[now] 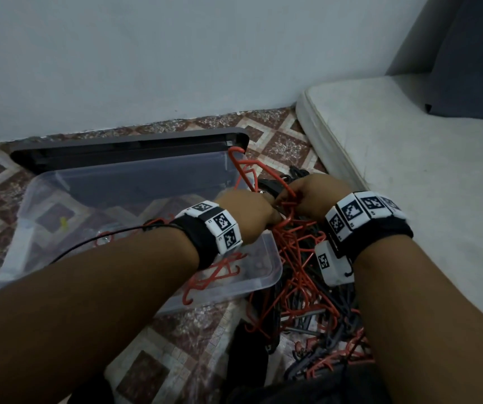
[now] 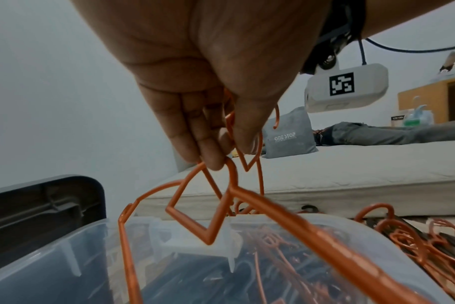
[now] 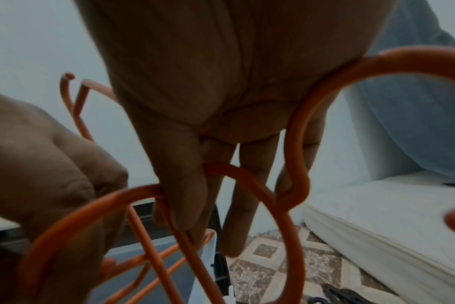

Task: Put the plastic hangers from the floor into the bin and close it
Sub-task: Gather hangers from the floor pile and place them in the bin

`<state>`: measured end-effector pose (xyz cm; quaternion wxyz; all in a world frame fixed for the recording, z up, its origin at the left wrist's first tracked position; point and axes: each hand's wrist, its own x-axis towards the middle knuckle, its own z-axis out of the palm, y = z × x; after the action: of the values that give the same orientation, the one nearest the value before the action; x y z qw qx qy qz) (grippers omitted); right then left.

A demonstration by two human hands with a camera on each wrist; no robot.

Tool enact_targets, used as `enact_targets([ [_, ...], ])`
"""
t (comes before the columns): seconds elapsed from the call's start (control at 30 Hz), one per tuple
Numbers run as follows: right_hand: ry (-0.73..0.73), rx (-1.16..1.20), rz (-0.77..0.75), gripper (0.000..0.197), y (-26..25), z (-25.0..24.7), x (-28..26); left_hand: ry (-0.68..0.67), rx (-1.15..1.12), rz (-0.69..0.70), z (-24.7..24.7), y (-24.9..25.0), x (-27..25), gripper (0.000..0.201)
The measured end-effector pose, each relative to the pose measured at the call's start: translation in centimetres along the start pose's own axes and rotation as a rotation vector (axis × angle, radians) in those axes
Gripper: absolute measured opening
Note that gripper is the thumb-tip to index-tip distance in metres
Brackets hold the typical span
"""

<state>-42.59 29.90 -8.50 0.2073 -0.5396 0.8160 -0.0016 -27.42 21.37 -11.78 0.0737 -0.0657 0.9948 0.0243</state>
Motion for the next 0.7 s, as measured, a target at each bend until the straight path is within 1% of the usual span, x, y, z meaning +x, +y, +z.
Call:
enact_targets([
  [0.07, -0.035, 0.006, -0.018, 0.037, -0.1, -0.5, -0.2, 0.031, -0.026, -0.032, 0.2, 0.0, -0.5, 0.023],
  [0.17, -0.08, -0.03, -0.038, 0.042, -0.3, -1.3, -0.5, 0.073, -0.024, -0.091, 0.2, 0.4, -0.7, 0.042],
  [0.2, -0.079, -0.066, -0.049, 0.041, -0.3, -1.3, -0.6, 0.085, -0.008, -0.096, 0.2, 0.6, -0.6, 0.044],
  [0.3, -0.066, -0.149, -0.043, 0.034, -0.7, -1.1, -0.4, 0.097, 0.048, -0.108, 0.1, 1.7, -0.3, 0.04],
  [0.4, -0.034, -0.198, 0.001, 0.029, -1.4, -0.6, 0.6, 0.097, 0.098, -0.178, 0.0, 2.5, -0.2, 0.029],
  [0.5, -0.002, -0.205, 0.01, 0.032, -2.1, -0.2, 1.3, 0.084, 0.069, -0.231, -0.1, 2.6, -0.3, 0.025],
  [0.53, 0.008, -0.209, 0.02, 0.032, -2.1, -0.1, 1.4, 0.089, 0.065, -0.232, -0.2, 2.4, -0.5, 0.025],
  [0.63, 0.04, -0.303, 0.09, 0.018, -1.8, 0.1, 1.5, 0.141, 0.06, -0.213, -0.3, 1.5, -1.2, 0.022],
  [0.7, 0.047, -0.323, 0.109, 0.014, -1.7, -0.1, 1.6, 0.169, 0.04, -0.192, -0.4, 1.0, -1.5, 0.022],
])
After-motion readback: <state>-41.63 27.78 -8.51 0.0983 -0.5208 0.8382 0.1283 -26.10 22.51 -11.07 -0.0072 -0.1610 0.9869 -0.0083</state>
